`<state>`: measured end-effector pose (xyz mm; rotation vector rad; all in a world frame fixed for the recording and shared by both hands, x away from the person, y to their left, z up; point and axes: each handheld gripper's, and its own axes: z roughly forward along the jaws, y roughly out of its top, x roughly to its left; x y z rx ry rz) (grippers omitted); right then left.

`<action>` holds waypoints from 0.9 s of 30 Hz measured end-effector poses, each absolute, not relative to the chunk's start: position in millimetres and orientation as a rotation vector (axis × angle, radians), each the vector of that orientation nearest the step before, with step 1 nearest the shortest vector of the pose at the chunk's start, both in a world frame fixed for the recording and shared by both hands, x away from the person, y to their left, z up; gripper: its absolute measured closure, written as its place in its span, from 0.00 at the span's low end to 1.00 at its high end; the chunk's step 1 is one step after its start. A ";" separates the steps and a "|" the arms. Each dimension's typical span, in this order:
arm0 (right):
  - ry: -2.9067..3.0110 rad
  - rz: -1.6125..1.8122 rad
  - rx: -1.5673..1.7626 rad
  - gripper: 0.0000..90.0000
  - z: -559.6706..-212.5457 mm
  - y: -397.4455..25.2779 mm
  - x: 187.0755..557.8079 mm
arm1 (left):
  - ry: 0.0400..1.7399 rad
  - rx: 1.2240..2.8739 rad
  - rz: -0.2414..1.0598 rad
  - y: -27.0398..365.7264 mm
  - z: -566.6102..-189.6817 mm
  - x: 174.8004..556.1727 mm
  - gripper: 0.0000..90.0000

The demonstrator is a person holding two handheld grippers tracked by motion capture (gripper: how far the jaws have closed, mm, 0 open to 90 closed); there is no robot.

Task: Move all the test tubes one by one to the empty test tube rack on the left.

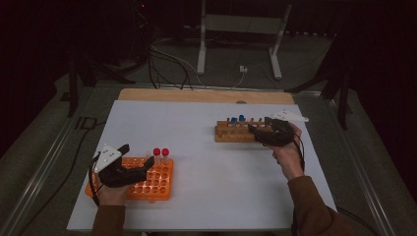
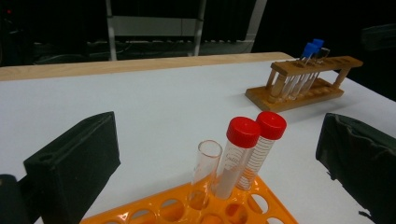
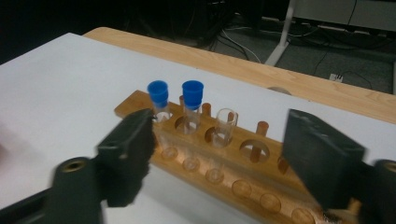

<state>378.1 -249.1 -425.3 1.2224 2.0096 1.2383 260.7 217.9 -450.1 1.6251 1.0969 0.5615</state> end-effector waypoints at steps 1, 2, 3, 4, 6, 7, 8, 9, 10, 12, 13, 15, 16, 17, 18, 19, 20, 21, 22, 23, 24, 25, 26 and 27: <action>2.004 1.234 1.227 0.36 -426.7 -248.1 380.2 | 1.100 1.624 0.562 218.2 -450.5 260.9 0.01; 2.006 1.230 1.223 0.39 -428.4 -247.4 382.9 | 1.103 1.623 0.562 218.6 -450.8 260.8 0.01; 2.007 1.223 1.228 0.42 -430.0 -246.2 385.6 | 1.103 1.621 0.562 219.3 -450.9 260.8 0.01; 2.003 1.217 1.231 0.45 -431.8 -245.2 388.4 | 1.105 1.618 0.562 219.8 -450.7 260.7 0.01; 2.002 1.210 1.239 0.50 -435.4 -244.1 393.9 | 1.108 1.606 0.558 220.4 -450.7 260.5 0.01; 1.999 1.205 1.250 0.53 -437.1 -243.4 396.6 | 1.111 1.604 0.568 220.3 -450.8 260.0 0.01; 2.002 1.202 1.253 0.57 -438.7 -242.8 399.0 | 1.112 1.604 0.575 219.9 -451.0 259.6 0.01; 2.003 1.196 1.257 0.59 -440.2 -242.2 401.2 | 1.114 1.604 0.576 219.7 -451.2 259.4 0.01; 2.005 1.195 1.260 0.63 -441.4 -241.6 403.1 | 1.113 1.606 0.574 219.6 -451.3 259.3 0.01; 2.018 1.191 1.265 0.67 -443.6 -239.3 405.8 | 1.115 1.611 0.581 218.8 -451.4 259.2 0.01; 2.023 1.182 1.266 0.68 -444.8 -238.0 407.0 | 1.114 1.612 0.582 218.5 -451.4 259.3 0.01; 2.034 1.137 1.283 0.72 -448.3 -235.4 410.2 | 1.117 1.611 0.583 217.9 -451.5 259.2 0.01; 2.042 1.138 1.292 0.75 -450.2 -234.9 411.7 | 1.118 1.611 0.583 217.5 -451.5 259.1 0.01; 2.046 1.140 1.299 0.77 -451.6 -234.4 412.7 | 1.118 1.613 0.585 217.3 -451.6 258.9 0.01; 2.048 1.138 1.298 0.79 -453.7 -233.4 413.9 | 1.117 1.612 0.584 217.3 -451.8 258.9 0.01; 2.049 1.135 1.295 0.81 -455.1 -232.4 414.5 | 1.119 1.611 0.584 217.3 -451.9 259.0 0.01; 2.051 1.134 1.297 0.83 -456.5 -231.4 415.1 | 1.119 1.613 0.585 217.6 -452.0 259.1 0.01; 2.047 1.133 1.293 0.83 -457.7 -230.2 415.2 | 1.120 1.613 0.585 217.7 -452.2 259.2 0.01; 2.042 1.135 1.289 0.83 -458.3 -229.1 415.1 | 1.119 1.612 0.585 218.0 -452.4 259.3 0.01; 2.044 1.144 1.283 0.84 -458.9 -228.2 415.3 | 1.120 1.613 0.583 218.1 -452.6 259.4 0.01; 2.044 1.140 1.280 0.84 -459.3 -226.6 415.0 | 1.121 1.612 0.583 218.1 -452.8 259.5 0.01; 2.046 1.137 1.275 0.84 -459.9 -225.0 414.8 | 1.120 1.612 0.583 218.0 -453.0 259.4 0.01; 2.039 1.133 1.274 0.84 -460.1 -224.1 414.4 | 1.119 1.612 0.584 218.0 -453.0 259.4 0.01; 2.036 1.137 1.280 0.84 -460.3 -224.3 414.4 | 1.118 1.612 0.584 218.1 -453.0 259.3 0.01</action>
